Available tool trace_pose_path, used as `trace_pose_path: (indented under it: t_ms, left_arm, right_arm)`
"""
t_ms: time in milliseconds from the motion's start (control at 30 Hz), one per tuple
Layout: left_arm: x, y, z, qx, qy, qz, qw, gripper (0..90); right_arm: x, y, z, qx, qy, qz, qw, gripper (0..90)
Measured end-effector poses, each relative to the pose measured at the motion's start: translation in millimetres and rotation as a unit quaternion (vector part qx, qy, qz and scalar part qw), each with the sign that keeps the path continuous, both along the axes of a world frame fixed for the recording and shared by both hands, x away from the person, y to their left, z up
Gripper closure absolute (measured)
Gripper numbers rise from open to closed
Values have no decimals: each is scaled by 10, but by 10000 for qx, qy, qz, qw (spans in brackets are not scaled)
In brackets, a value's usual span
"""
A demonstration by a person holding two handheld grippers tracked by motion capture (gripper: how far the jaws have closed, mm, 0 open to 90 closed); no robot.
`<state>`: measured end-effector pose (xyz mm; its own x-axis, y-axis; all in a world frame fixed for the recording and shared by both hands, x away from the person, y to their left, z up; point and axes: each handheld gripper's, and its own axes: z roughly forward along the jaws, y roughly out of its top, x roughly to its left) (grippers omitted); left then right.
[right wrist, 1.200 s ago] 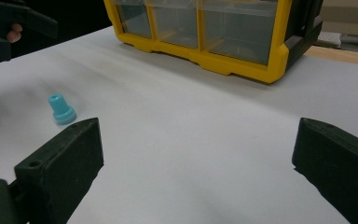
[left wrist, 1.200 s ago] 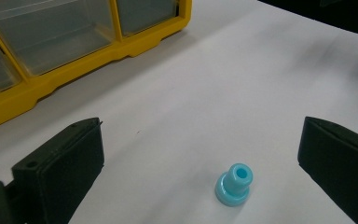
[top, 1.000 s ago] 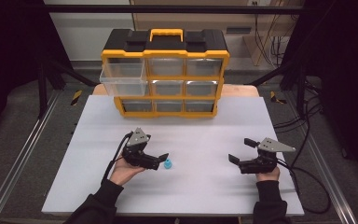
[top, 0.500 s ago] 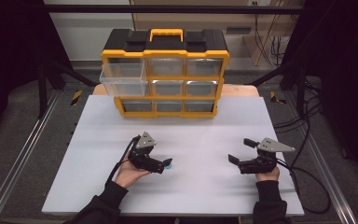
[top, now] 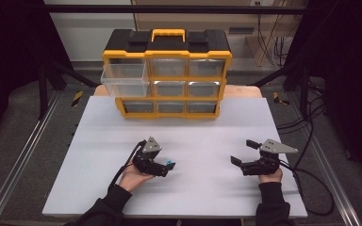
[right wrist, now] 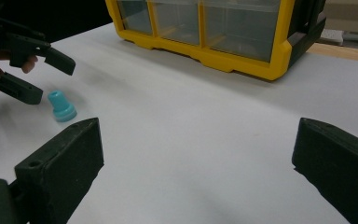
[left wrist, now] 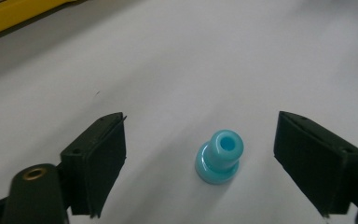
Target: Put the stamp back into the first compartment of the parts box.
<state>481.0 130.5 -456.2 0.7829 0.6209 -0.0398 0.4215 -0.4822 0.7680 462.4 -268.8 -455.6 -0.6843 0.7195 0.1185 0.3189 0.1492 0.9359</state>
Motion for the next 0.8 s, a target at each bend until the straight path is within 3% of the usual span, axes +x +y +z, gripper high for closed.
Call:
trace_pose_path:
  t_ms: [267,800]
  left_arm:
    - [-25,-50,-29,228,35,19,9997,304]
    - [-53,-94,-29,357,157,-63,9992,548]
  right_arm:
    - [2,-2,0,-14,0,-2,10000,25]
    - [2,0,-1,-14,4,5,10000,25]
